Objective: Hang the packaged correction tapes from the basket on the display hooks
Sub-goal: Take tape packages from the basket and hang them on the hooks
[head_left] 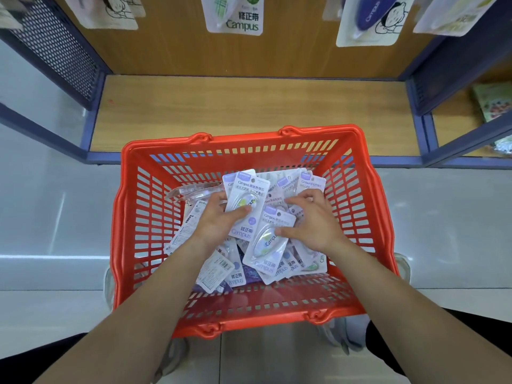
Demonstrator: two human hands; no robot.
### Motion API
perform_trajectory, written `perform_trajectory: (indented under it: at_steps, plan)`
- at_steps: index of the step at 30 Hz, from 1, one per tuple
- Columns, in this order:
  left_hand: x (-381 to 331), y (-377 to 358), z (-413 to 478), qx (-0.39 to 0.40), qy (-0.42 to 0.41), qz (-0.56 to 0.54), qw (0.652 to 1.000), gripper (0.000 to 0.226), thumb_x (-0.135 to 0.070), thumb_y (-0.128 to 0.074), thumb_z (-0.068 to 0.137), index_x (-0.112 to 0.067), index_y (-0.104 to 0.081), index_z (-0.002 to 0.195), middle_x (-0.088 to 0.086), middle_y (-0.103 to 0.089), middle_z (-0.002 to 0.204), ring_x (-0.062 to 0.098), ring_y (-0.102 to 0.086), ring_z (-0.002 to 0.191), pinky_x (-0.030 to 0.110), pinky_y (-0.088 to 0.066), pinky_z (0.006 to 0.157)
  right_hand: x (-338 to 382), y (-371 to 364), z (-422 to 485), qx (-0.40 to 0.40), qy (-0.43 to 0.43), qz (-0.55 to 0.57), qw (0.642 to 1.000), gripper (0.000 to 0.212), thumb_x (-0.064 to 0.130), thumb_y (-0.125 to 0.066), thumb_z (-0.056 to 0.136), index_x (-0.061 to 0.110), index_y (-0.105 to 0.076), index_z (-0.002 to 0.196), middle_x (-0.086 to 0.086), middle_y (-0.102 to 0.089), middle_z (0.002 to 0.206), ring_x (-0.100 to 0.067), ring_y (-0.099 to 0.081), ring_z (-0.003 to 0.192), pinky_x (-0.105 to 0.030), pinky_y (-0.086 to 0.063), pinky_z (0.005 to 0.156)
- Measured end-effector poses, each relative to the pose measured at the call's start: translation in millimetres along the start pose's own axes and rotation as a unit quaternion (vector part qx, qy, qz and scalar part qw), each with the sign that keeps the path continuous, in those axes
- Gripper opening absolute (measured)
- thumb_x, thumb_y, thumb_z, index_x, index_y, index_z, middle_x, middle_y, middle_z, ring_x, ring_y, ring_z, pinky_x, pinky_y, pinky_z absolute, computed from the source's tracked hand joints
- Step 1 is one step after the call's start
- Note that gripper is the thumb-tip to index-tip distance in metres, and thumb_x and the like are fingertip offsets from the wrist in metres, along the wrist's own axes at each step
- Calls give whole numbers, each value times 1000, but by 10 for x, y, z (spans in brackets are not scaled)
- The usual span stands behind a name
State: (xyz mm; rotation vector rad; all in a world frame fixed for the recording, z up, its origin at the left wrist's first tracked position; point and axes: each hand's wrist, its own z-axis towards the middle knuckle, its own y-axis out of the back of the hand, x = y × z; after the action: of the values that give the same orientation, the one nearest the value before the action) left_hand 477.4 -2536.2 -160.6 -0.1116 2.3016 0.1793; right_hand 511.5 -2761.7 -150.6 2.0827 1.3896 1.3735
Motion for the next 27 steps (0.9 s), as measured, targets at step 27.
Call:
perform_trajectory:
  at_steps: [27]
  plan:
    - [-101, -59, -250, 42, -35, 80, 995, 59, -36, -85, 81, -32, -52, 129, -6, -71, 118, 15, -73, 98, 41, -60, 89, 97, 265, 37, -124, -4, 252, 960, 11, 22, -66, 98, 18, -66, 109, 8, -64, 102, -7, -64, 88, -34, -53, 81]
